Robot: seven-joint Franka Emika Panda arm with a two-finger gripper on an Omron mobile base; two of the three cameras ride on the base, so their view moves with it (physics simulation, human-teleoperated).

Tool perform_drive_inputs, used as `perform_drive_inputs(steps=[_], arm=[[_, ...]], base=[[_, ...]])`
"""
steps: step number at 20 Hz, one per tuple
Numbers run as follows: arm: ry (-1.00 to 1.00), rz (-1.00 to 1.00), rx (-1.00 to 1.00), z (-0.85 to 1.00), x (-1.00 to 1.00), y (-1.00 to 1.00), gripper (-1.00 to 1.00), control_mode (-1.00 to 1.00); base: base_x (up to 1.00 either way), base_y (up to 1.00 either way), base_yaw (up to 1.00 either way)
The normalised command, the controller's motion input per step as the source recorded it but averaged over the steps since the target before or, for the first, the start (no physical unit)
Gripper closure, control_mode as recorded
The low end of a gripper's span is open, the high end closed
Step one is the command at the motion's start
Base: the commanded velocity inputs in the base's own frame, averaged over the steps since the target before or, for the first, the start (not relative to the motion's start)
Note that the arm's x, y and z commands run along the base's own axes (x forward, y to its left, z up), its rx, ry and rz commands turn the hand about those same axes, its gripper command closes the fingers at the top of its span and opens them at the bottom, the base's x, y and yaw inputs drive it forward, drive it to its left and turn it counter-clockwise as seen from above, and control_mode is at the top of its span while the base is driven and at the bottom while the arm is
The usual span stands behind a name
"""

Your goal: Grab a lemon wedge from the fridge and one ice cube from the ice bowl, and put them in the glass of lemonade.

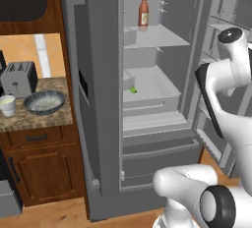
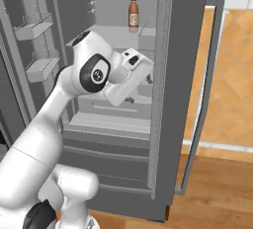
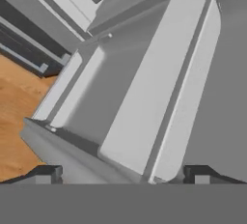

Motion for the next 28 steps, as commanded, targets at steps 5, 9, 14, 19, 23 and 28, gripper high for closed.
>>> perform_drive_inputs(steps=[5,9,14,19,23,28], arm=[[-0.41,0.04,0.09,0.25,-0.81,-0.67,-1.00,-1.00],[-0.80,0.08,-0.01,0.63,-1.00,0.00,-1.00,-1.00],[-0.58,0.01,-0.08,0.52,-0.85,0.49,-1.00,-1.00],[-0.30,0.00,0.25,-0.03,-0.40,0.88,-1.00,-1.00],[0.00,0.03,0.60,-0.21,-0.24,1.00,-1.00,-1.00],[0.13,0.20,0.70,-0.29,-0.03,0.85,-1.00,-1.00]], base=[[0.00,0.00,0.00],[0.00,0.00,0.00],[0.00,0.00,0.00],[0.00,0.00,0.00],[0.00,0.00,0.00],[0.00,0.00,0.00]])
